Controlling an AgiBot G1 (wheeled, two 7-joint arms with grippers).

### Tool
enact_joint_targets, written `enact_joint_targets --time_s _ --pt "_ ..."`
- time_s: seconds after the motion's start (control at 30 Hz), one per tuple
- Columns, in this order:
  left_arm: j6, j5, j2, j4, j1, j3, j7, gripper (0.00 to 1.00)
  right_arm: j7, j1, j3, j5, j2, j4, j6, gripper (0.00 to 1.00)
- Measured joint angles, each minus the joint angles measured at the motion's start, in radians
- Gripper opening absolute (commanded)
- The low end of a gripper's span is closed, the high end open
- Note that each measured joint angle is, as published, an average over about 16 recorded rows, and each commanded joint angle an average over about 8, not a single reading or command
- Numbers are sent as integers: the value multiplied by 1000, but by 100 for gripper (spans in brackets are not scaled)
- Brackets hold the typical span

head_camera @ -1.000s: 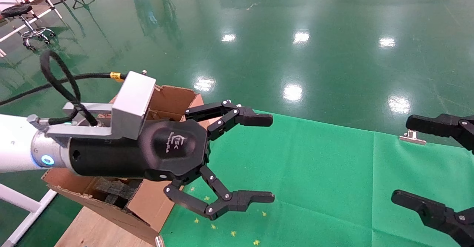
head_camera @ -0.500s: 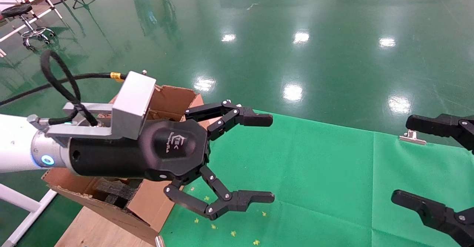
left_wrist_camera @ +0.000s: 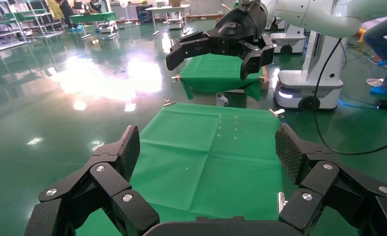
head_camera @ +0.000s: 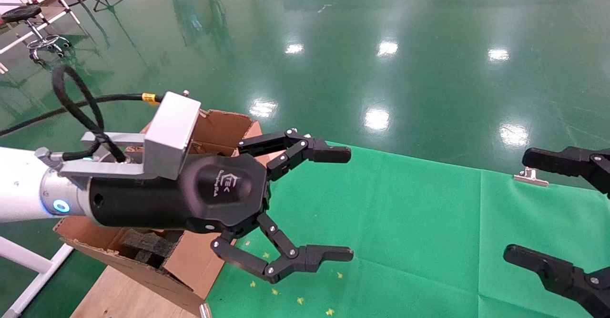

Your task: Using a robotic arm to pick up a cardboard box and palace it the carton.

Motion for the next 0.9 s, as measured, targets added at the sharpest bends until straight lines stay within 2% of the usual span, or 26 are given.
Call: enact_joint_targets --time_s 0.9 --pt "0 0 0 0 0 0 0 100 0 0 0 0 0 0 0 100"
